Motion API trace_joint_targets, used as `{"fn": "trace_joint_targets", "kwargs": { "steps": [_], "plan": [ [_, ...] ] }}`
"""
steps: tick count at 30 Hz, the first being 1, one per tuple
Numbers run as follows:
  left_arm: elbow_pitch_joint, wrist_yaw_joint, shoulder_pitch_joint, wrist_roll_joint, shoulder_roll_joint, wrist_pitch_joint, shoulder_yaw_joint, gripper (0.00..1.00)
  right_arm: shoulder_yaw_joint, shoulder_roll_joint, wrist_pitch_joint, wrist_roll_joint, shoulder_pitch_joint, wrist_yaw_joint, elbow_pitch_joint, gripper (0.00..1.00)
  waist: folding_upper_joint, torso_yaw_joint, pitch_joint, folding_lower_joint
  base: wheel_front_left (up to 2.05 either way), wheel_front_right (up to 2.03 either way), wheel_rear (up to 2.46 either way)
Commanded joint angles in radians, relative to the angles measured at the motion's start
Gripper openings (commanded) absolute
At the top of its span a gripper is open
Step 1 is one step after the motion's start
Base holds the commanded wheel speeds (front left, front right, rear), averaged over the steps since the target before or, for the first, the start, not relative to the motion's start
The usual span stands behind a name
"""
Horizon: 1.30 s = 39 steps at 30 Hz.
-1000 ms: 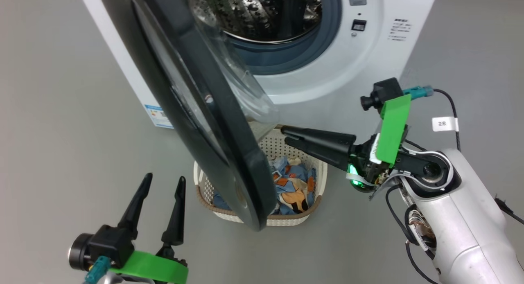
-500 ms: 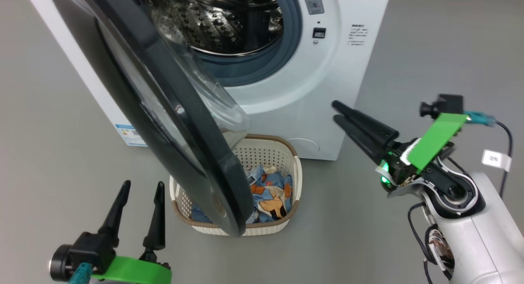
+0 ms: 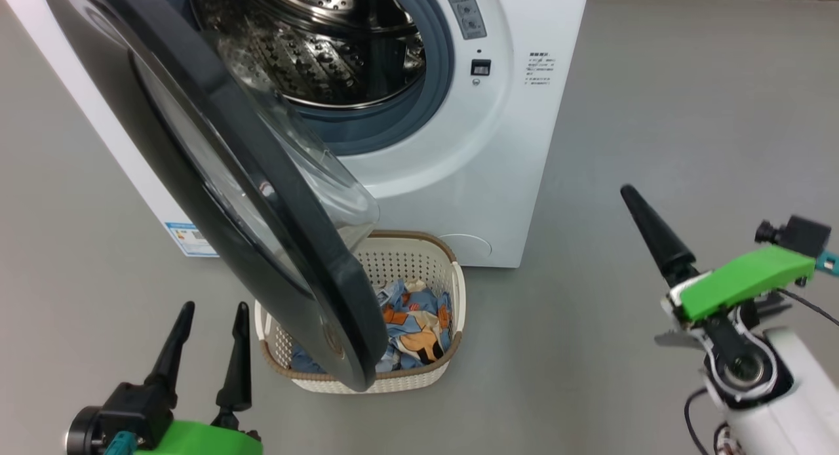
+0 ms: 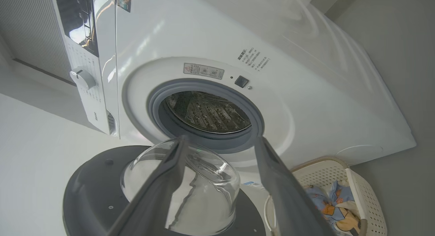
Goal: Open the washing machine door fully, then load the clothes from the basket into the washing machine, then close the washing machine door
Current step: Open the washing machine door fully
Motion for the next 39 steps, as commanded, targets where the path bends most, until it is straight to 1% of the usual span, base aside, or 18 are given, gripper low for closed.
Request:
{"fn": "trace_joint_targets", "kwargs": {
  "steps": [1,9,11,14,15,17,22,26,31,35,39],
  "plan": [
    [-0.016,-0.002,-0.002,0.008,0.015,-0.006,0.034,1.00,0.028,-0.018,-0.025,-0.020,0.005,0.005,-0.022,1.00,0.0000,-0.003,-0.004,0.0000,0.00,0.00,0.00],
    [-0.011,-0.004,0.010,0.008,0.015,-0.006,0.041,1.00,0.228,-0.131,-0.303,-0.079,0.049,0.005,0.042,1.00,0.0000,-0.006,-0.017,0.0000,0.00,0.00,0.00],
    [-0.010,-0.004,0.013,0.008,0.014,-0.006,0.043,1.00,0.269,-0.149,-0.341,-0.088,0.055,0.005,0.059,1.00,0.0000,-0.007,-0.019,0.0000,0.00,0.00,0.00],
    [-0.007,-0.005,0.015,0.009,0.014,-0.006,0.046,1.00,0.299,-0.168,-0.363,-0.111,0.064,0.005,0.081,1.00,0.0000,-0.007,-0.022,0.0000,0.00,0.00,0.00],
    [-0.007,-0.005,0.016,0.009,0.014,-0.006,0.047,1.00,0.288,-0.169,-0.364,-0.123,0.066,0.005,0.086,1.00,0.0000,-0.007,-0.022,0.0000,0.00,0.00,0.00],
    [-0.008,-0.005,0.017,0.009,0.014,-0.006,0.049,1.00,0.251,-0.166,-0.365,-0.185,0.076,0.005,0.088,1.00,0.0000,-0.007,-0.021,0.0000,0.00,0.00,0.00],
    [-0.007,-0.006,0.020,0.010,0.014,-0.006,0.052,1.00,0.163,-0.129,-0.366,-0.323,0.129,0.005,0.081,1.00,0.0000,-0.005,-0.026,0.0000,0.00,0.00,0.00],
    [-0.005,-0.006,0.023,0.010,0.014,-0.006,0.052,1.00,0.111,-0.107,-0.366,-0.435,0.165,0.005,0.076,1.00,0.0000,-0.005,-0.029,0.0000,0.00,0.00,0.00],
    [-0.002,-0.006,0.028,0.009,0.013,-0.006,0.049,1.00,0.082,-0.093,-0.366,-0.573,0.199,0.005,0.091,1.00,0.0000,-0.006,-0.036,0.0000,0.00,0.00,0.00],
    [0.001,-0.006,0.029,0.008,0.013,-0.006,0.047,1.00,0.056,-0.075,-0.366,-0.651,0.221,0.005,0.106,1.00,0.0000,-0.004,-0.040,0.0000,0.00,0.00,0.00],
    [0.003,-0.006,0.029,0.006,0.013,-0.006,0.046,1.00,0.037,-0.058,-0.366,-0.704,0.238,0.005,0.120,1.00,0.0000,-0.001,-0.042,0.0000,0.00,0.00,0.00]
  ]
}}
